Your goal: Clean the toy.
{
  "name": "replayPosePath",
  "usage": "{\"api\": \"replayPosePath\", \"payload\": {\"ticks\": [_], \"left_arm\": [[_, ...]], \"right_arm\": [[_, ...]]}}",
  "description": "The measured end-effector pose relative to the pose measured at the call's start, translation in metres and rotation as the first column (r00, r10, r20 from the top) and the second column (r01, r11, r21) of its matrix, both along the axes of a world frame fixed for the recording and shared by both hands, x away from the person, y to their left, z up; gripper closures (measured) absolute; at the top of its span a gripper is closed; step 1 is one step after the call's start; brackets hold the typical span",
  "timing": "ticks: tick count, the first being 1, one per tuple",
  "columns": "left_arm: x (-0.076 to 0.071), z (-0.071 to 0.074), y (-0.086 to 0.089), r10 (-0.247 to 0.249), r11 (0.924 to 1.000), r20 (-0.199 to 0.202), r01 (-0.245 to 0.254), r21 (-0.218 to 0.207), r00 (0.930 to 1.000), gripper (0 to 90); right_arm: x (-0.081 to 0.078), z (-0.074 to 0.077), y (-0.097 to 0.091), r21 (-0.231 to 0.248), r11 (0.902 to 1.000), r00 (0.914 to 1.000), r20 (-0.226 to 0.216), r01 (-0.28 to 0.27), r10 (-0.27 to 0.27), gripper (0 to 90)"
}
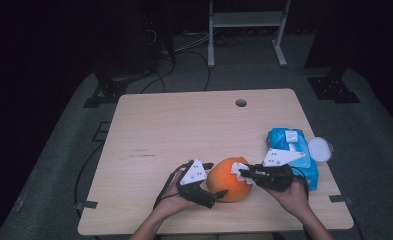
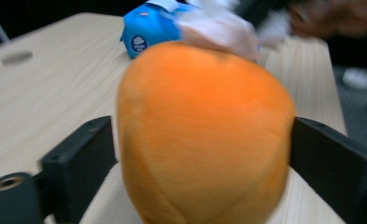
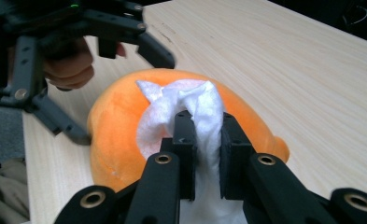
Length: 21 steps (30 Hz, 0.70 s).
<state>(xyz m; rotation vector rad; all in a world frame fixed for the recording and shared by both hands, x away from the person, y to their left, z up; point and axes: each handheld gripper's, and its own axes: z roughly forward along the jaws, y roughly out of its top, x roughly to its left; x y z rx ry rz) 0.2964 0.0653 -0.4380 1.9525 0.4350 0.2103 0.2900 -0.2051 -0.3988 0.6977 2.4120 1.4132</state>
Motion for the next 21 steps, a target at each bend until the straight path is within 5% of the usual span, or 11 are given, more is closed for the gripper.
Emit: {"api": "replayPosePath", "payload": {"ticks": [2,5,8,10,13,16,18,19,21], "left_arm": [[0.0,-0.003,-0.001,-0.015,0.9999,-0.024,0.015,0.0,0.9996,13.0],[-0.007,0.004,-0.002,-0.027,0.9985,0.082,0.023,0.049,0.9963,26.4],[-0.016,0.012,-0.003,-0.064,0.9883,0.258,0.026,0.15,0.9641,32.3],[-0.018,0.015,-0.001,-0.086,0.9811,0.299,0.029,0.191,0.9504,32.8],[-0.014,0.012,0.006,-0.086,0.9841,0.265,0.04,0.173,0.9603,29.5],[-0.003,0.006,0.008,-0.013,0.9986,0.099,0.007,0.052,0.995,11.6],[0.004,0.004,0.009,0.016,0.9999,0.006,-0.016,-0.001,0.9998,7.1],[0.004,0.003,0.009,0.012,0.9998,-0.011,-0.012,-0.013,0.9999,8.4],[0.0,0.003,0.006,0.0,1.0,0.041,-0.001,0.006,0.9991,18.4]], "right_arm": [[-0.004,0.003,0.007,-0.002,0.9998,0.9998,0.013,-0.018,0.018,78.8],[-0.009,0.006,0.023,0.006,0.9984,0.9981,0.025,-0.057,0.057,78.8],[-0.015,0.013,0.037,0.018,0.9931,0.9925,0.042,-0.116,0.115,78.8],[-0.018,0.016,0.042,-0.004,0.9925,0.9902,0.068,-0.122,0.122,78.9],[-0.013,0.015,0.034,0.005,0.9951,0.9935,0.058,-0.099,0.098,78.8],[-0.002,0.005,0.021,0.011,0.9988,0.9986,0.022,-0.048,0.048,78.9],[-0.001,0.003,0.019,0.019,0.9988,0.9989,0.012,-0.045,0.045,78.9],[-0.003,0.003,0.021,0.018,0.9986,0.9987,0.013,-0.049,0.049,78.9],[-0.007,0.006,0.029,0.008,0.9975,0.9971,0.029,-0.07,0.07,78.8]]}}
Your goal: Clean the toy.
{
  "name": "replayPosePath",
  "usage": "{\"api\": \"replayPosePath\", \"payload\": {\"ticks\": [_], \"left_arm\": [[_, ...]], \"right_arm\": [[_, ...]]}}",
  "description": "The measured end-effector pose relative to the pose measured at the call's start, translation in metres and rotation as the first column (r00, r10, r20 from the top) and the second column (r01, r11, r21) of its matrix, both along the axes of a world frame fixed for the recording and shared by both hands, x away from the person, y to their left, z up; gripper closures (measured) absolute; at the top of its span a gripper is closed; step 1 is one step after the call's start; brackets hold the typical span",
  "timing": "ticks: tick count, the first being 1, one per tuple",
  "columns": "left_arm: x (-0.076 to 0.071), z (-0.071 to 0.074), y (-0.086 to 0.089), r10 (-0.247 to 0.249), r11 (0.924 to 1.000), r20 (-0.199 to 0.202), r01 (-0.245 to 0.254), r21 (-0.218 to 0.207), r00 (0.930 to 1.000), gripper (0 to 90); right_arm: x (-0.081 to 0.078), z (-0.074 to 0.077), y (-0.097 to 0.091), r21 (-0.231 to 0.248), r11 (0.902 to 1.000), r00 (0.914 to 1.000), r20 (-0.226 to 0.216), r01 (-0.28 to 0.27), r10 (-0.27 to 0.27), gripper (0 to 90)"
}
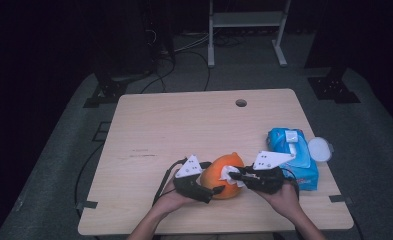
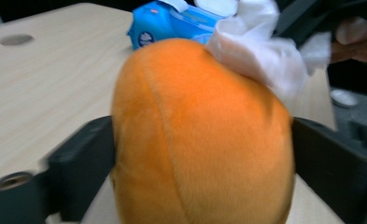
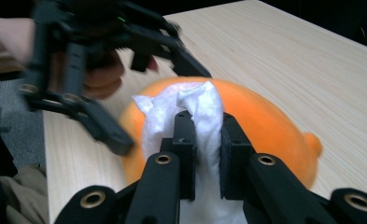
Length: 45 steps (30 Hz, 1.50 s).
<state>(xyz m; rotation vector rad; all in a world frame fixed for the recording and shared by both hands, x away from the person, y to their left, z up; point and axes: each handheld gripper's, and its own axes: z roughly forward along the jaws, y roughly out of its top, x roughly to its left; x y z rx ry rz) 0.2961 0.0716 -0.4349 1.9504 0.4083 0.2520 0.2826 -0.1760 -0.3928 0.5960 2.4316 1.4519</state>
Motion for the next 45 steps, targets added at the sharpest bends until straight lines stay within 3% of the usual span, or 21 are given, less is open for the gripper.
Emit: {"api": "replayPosePath", "payload": {"ticks": [2,4,6,11,13,17,18,20,24,28,33,36,38,41,45], "left_arm": [[-0.006,0.003,-0.005,-0.026,0.9988,0.07,0.022,0.045,0.9972,24.6],[-0.015,0.004,-0.01,-0.074,0.9918,0.163,0.055,0.115,0.9839,28.0],[-0.016,0.005,-0.01,-0.096,0.9874,0.188,0.07,0.142,0.9774,30.4],[-0.009,0.002,-0.001,-0.092,0.9917,0.143,0.077,0.103,0.9855,29.7],[-0.004,0.0,0.001,-0.074,0.9947,0.093,0.067,0.078,0.9929,23.0],[0.002,0.001,0.001,-0.06,0.998,-0.006,0.06,0.021,0.9982,10.4],[0.001,0.001,0.0,-0.056,0.9982,-0.008,0.056,0.018,0.9984,10.4],[-0.001,0.003,0.001,-0.059,0.9975,0.042,0.057,0.043,0.9974,19.6],[0.003,0.005,0.008,-0.043,0.9982,0.033,0.042,0.042,0.9985,23.7],[0.006,0.007,0.017,-0.023,0.9988,0.029,0.022,0.044,0.9993,23.5],[0.007,0.009,0.015,-0.031,0.9995,-0.027,0.031,0.001,0.9992,19.3],[0.003,0.007,0.01,-0.054,0.9975,0.029,0.052,0.047,0.9981,25.0],[0.001,0.007,0.011,-0.067,0.9961,0.052,0.064,0.061,0.9964,30.4],[-0.001,0.007,0.011,-0.077,0.9946,0.071,0.072,0.075,0.9944,32.0],[0.003,0.008,0.013,-0.052,0.996,0.066,0.047,0.076,0.9965,28.7]], "right_arm": [[-0.005,0.001,0.009,0.012,0.9995,0.9996,-0.003,-0.028,0.028,78.9],[-0.007,0.002,0.017,0.009,0.9982,0.9982,-0.002,-0.059,0.059,78.9],[-0.008,0.005,0.019,-0.005,0.9982,0.998,0.02,-0.06,0.06,79.0],[0.005,0.005,-0.008,0.0,0.9989,0.9983,0.033,0.047,-0.047,79.0],[0.012,-0.001,-0.021,-0.015,0.9945,0.9944,0.021,0.104,-0.103,79.0],[0.014,-0.007,-0.022,-0.01,0.9941,0.9941,0.002,0.108,-0.108,79.0],[0.013,-0.007,-0.019,-0.015,0.9947,0.9948,0.006,0.102,-0.102,78.9],[0.011,-0.006,-0.014,0.001,0.9963,0.9963,-0.009,0.085,-0.085,79.0],[0.005,-0.004,-0.005,0.048,0.9982,0.9989,-0.031,0.037,-0.035,78.9],[-0.001,-0.005,0.007,0.018,0.9998,0.9998,-0.017,-0.005,0.005,78.8],[0.001,-0.009,0.007,0.02,0.9998,0.9993,-0.038,-0.003,0.003,78.9],[-0.003,-0.008,0.013,0.0,0.9998,0.9996,-0.022,-0.02,0.02,78.9],[-0.003,-0.003,0.01,-0.005,0.9999,0.9999,0.005,-0.01,0.01,78.9],[0.005,-0.001,-0.003,-0.004,0.9989,0.9988,0.014,0.046,-0.046,78.9],[0.013,-0.009,-0.019,-0.01,0.9961,0.9959,-0.019,0.088,-0.088,78.9]]}}
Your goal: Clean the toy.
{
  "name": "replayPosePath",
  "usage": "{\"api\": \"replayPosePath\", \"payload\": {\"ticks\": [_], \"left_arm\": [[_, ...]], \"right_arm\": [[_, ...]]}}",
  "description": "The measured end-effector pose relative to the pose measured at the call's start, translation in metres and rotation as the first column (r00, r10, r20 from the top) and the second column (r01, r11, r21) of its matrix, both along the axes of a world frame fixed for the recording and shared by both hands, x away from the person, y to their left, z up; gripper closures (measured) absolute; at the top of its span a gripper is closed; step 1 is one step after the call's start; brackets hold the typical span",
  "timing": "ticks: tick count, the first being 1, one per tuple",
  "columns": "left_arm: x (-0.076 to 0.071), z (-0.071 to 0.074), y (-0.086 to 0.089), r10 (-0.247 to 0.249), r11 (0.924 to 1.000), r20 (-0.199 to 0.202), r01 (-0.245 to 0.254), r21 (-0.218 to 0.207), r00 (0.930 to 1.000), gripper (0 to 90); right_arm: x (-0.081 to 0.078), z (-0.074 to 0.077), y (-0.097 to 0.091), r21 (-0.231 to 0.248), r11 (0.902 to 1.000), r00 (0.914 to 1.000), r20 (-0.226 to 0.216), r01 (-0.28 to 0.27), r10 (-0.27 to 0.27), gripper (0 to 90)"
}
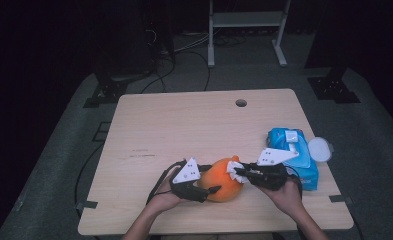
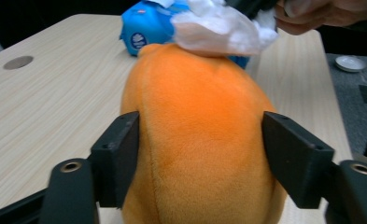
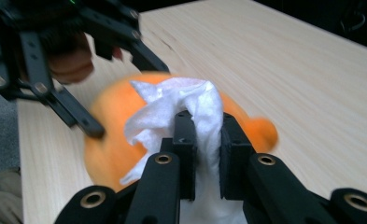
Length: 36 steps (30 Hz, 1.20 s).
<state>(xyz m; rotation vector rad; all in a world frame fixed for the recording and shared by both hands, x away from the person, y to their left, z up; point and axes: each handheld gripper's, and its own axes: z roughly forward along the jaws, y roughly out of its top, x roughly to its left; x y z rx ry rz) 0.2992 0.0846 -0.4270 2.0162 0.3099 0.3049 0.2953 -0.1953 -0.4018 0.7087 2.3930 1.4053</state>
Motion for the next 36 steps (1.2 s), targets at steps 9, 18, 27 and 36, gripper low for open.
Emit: {"api": "replayPosePath", "payload": {"ticks": [9,18,27,36], "left_arm": [[0.002,-0.003,0.0,0.003,1.0,-0.038,-0.003,-0.008,0.9993,19.1],[0.0,-0.004,0.002,-0.037,0.9992,0.002,0.037,0.016,0.9993,31.1],[0.002,-0.002,0.001,-0.017,0.9997,-0.042,0.016,-0.016,0.999,24.0],[0.002,-0.008,0.008,-0.028,0.9995,-0.041,0.028,-0.014,0.9988,31.5]], "right_arm": [[-0.017,0.001,0.025,-0.009,0.9966,0.9966,0.005,-0.082,0.082,78.9],[0.001,-0.002,-0.004,-0.01,0.9999,1.0,-0.006,0.005,-0.005,78.9],[-0.013,0.001,0.015,0.028,0.997,0.9973,-0.008,-0.073,0.073,78.8],[-0.001,-0.005,0.002,0.023,0.9989,0.9989,-0.022,-0.041,0.041,78.9]]}}
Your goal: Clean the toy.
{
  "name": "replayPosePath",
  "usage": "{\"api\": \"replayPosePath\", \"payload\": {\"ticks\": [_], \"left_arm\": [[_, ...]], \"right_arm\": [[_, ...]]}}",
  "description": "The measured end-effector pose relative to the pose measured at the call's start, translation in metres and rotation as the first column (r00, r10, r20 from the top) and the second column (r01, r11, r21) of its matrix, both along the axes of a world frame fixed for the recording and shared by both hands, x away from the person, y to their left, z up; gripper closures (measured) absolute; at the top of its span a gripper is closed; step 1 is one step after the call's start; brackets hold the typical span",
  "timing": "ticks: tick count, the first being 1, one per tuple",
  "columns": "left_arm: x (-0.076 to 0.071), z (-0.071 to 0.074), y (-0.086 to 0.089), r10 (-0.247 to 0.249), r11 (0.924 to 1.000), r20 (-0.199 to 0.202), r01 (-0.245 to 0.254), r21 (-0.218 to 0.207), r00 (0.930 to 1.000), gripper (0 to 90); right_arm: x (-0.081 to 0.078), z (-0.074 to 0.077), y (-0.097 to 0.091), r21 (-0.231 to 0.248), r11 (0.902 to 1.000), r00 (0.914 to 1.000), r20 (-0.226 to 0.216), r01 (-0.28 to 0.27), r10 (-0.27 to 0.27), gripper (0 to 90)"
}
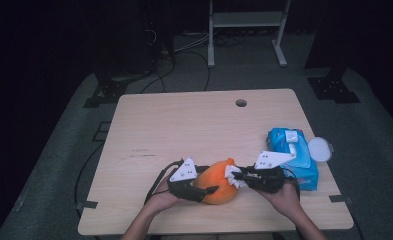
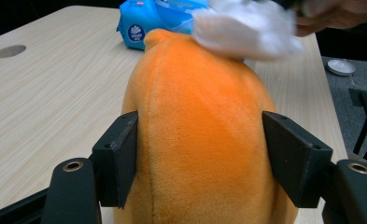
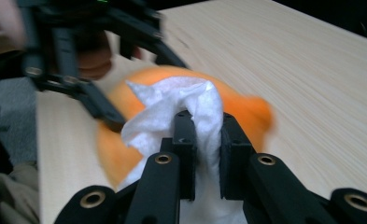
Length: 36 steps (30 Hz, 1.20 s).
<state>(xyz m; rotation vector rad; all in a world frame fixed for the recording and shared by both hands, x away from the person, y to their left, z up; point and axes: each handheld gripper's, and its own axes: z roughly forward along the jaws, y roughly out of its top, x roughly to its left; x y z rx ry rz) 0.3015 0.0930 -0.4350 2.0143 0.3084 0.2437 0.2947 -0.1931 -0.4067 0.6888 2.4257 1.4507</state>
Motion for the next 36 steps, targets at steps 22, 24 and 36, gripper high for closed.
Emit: {"api": "replayPosePath", "payload": {"ticks": [22,24,36], "left_arm": [[-0.001,-0.003,-0.005,-0.003,1.0,-0.044,0.003,0.0,0.999,29.2],[-0.006,-0.003,-0.008,-0.034,0.9992,-0.009,0.035,0.021,0.9994,29.7],[-0.01,-0.004,-0.011,-0.056,0.998,0.017,0.055,0.031,0.9983,27.6]], "right_arm": [[0.002,-0.003,-0.005,0.072,0.997,0.9987,-0.044,0.028,-0.025,78.9],[0.007,-0.003,-0.012,0.086,0.9942,0.997,-0.048,0.065,-0.061,78.9],[0.001,0.0,-0.007,0.095,0.9947,0.9987,-0.036,0.039,-0.035,78.8]]}}
